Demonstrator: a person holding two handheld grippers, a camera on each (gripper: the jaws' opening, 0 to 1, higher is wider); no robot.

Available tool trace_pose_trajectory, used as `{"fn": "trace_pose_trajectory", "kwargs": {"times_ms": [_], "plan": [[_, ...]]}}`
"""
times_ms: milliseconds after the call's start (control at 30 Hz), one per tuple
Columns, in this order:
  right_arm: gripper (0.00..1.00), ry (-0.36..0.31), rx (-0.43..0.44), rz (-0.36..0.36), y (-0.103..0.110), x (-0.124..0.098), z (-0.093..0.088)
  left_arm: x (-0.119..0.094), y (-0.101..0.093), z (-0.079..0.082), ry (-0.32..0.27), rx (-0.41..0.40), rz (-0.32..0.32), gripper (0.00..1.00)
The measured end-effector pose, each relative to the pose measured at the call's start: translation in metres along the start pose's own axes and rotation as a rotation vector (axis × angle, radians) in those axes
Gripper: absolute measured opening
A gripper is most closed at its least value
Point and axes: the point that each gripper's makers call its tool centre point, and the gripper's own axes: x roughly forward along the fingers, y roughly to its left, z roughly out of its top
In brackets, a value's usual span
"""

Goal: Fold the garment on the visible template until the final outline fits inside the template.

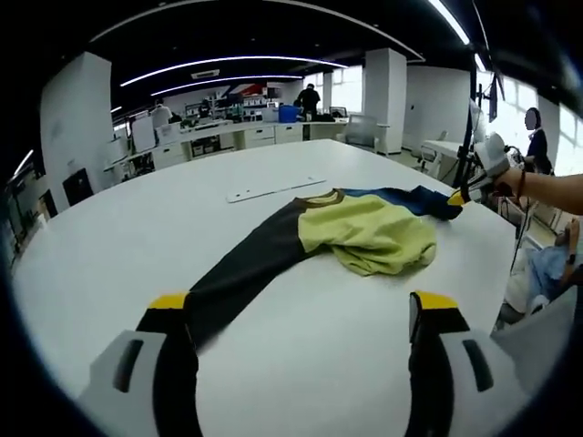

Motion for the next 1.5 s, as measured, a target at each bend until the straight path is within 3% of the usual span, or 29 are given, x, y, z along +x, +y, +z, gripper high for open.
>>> {"fn": "trace_pose_trajectory", "kwargs": {"times_ms": [333,600,800,1100,1400,1500], "plan": [[0.0,0.001,0.042,-0.124,-0.054,-0.011,0.005,0.0,-0.005,-0.003,0.019,0.019,-0.011,0.94],[0.0,0.032,0.065,-0.219,-0.101,-0.02,-0.002,0.001,-0.006,-0.005,0.034,0.028,-0.01,0.94],[0.0,0.05,0.14,-0.281,-0.135,-0.028,-0.01,0.003,-0.008,-0.006,0.043,0.038,-0.013,0.94],[0.0,0.101,0.216,-0.332,-0.162,-0.037,-0.032,0.004,-0.008,-0.009,0.058,0.044,-0.009,0.94],[0.0,0.152,0.293,-0.334,-0.162,-0.037,-0.056,0.004,-0.009,-0.01,0.067,0.045,-0.005,0.94],[0.06,0.172,0.335,-0.335,-0.162,-0.036,-0.066,0.005,-0.011,-0.009,0.062,0.041,-0.007,0.94]]}}
